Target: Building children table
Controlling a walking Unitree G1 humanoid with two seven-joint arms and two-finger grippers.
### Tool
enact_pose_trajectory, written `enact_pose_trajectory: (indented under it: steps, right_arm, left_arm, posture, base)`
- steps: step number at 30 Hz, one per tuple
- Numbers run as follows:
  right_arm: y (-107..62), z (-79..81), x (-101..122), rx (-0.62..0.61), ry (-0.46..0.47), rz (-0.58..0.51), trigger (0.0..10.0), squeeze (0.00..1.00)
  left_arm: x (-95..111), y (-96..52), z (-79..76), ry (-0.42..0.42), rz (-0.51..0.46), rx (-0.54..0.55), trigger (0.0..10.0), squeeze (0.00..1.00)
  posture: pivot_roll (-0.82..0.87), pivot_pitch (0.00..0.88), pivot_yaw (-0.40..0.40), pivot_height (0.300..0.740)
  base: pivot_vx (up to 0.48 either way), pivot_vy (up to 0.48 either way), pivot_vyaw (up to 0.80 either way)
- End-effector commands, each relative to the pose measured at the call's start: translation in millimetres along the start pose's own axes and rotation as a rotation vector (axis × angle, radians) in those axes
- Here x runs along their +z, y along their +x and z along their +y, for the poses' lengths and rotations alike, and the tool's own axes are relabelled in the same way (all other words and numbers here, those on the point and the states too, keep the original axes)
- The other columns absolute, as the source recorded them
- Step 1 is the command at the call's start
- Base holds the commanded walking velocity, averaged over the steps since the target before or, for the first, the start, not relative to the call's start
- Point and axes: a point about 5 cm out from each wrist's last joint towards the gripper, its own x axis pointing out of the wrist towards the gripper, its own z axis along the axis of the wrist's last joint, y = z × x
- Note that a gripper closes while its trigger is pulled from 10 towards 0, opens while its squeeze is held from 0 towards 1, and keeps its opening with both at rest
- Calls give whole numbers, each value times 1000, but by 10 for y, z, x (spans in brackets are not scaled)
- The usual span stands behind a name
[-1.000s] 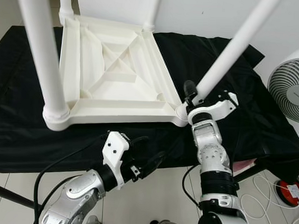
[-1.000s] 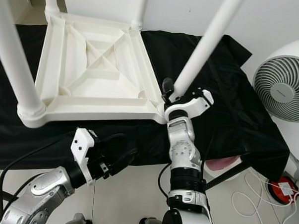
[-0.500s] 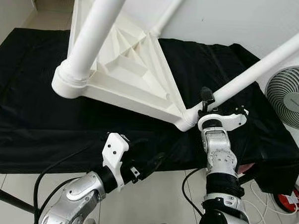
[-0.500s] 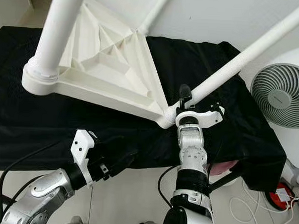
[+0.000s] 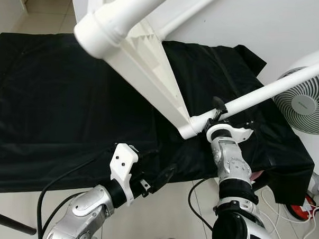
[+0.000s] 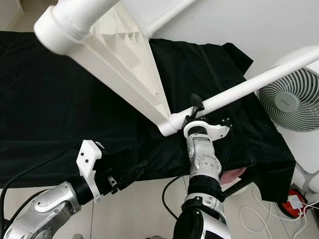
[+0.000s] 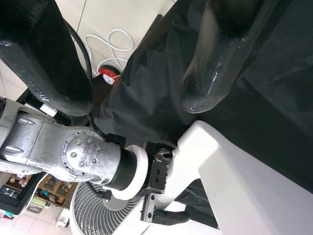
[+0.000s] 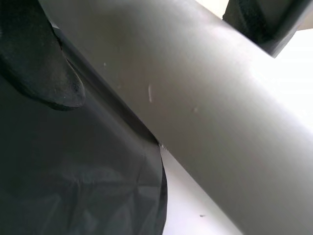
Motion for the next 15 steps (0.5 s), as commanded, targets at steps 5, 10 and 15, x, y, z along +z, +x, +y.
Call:
enact_pose_trajectory:
  steps: [5, 10, 15]
  right_arm:
    - [-118, -561, -337, -258, 81, 147, 10000, 0]
    - [-121, -615, -356, -283, 78, 158, 10000, 0]
    - [-121, -659, -389, -289, 94, 172, 10000, 0]
  left_arm:
    - [30, 12, -58, -17, -13, -12, 10000, 0]
    - [32, 15, -51, -17, -16, -10, 10000, 0]
    - [32, 18, -47, -19, -19, -3, 10000, 0]
  posture:
    - [-22, 127, -13, 740]
    - [-23, 120, -15, 740]
    - [-19, 115, -17, 740]
  base:
    - [0, 0, 0]
    - [0, 0, 0]
    - [0, 0, 0]
